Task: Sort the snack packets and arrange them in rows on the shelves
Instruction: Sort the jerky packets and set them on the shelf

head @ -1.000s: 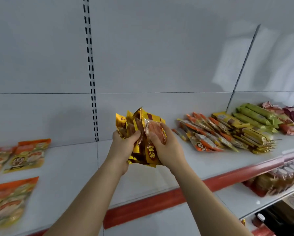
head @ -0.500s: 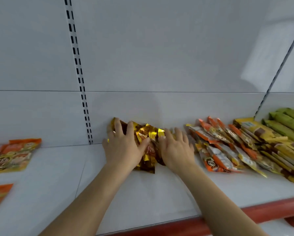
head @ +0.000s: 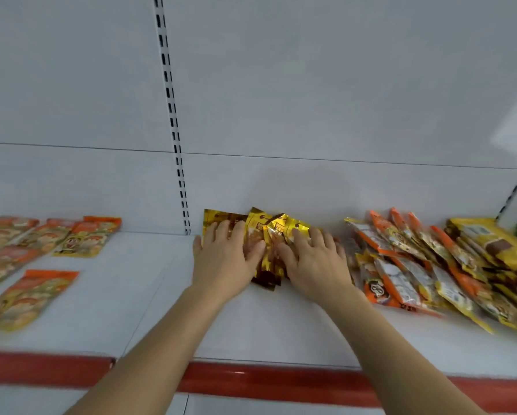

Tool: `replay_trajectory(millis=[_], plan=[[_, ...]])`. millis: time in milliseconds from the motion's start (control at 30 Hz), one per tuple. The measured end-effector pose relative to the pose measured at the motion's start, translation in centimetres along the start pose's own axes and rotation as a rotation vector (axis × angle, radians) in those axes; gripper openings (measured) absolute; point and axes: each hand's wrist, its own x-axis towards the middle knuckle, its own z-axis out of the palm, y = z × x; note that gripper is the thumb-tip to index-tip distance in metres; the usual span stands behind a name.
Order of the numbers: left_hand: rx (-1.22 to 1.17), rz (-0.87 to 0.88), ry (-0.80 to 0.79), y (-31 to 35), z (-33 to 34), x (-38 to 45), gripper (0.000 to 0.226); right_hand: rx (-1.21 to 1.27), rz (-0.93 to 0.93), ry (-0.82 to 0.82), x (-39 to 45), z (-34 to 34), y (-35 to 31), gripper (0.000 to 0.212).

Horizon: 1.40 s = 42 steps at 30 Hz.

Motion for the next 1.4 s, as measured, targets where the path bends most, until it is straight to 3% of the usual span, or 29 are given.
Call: replay_trajectory(millis=[400, 567, 700, 800, 933, 1033, 1133, 1200, 1300, 1400], plan=[[0.042, -0.134, 0.228, -14.9, -6.2, -5.3, 0.060, 0.045, -0.297, -0.048, -2.9, 0.5, -16.4, 0.067], [0.112, -0.208, 0.194, -23.7, -9.4, -7.4, 0.043, 0.016, -0.350, -0.125, -4.3, 3.2, -25.6, 0.069], [0.170, -0.327, -0.004, -29.2, -11.1, -8.5, 0.064, 0.014, -0.348, -0.213, -5.7, 5.2, -31.8, 0.071], [0.088, -0.330, -0.079, -31.5, -11.4, -8.6, 0.067, 0.053, -0.307, -0.261, -6.8, 6.8, -35.0, 0.060], [-0.155, -0.368, -0.156, -32.1, -12.5, -7.9, 0.043, 0.275, -0.250, -0.217, -7.1, 7.0, -36.7, 0.046], [-0.481, -0.386, -0.042, -32.7, -12.6, -7.3, 0.033, 0.549, -0.206, -0.136, -6.9, 6.7, -37.1, 0.045], [-0.768, -0.434, 0.115, -34.0, -13.5, -7.0, 0.042, 0.673, -0.173, -0.013, -5.3, 7.4, -37.9, 0.042], [-0.841, -0.451, 0.188, -35.7, -14.2, -6.8, 0.043, 0.667, -0.135, -0.052, -3.6, 7.9, -39.1, 0.041], [-0.842, -0.496, 0.211, -38.7, -15.2, -6.5, 0.021, 0.510, -0.099, -0.164, -1.5, 8.6, -41.7, 0.033], [-0.785, -0.528, 0.238, -41.3, -15.7, -6.4, 0.017, 0.343, -0.080, -0.247, -0.3, 9.7, -44.5, 0.051]])
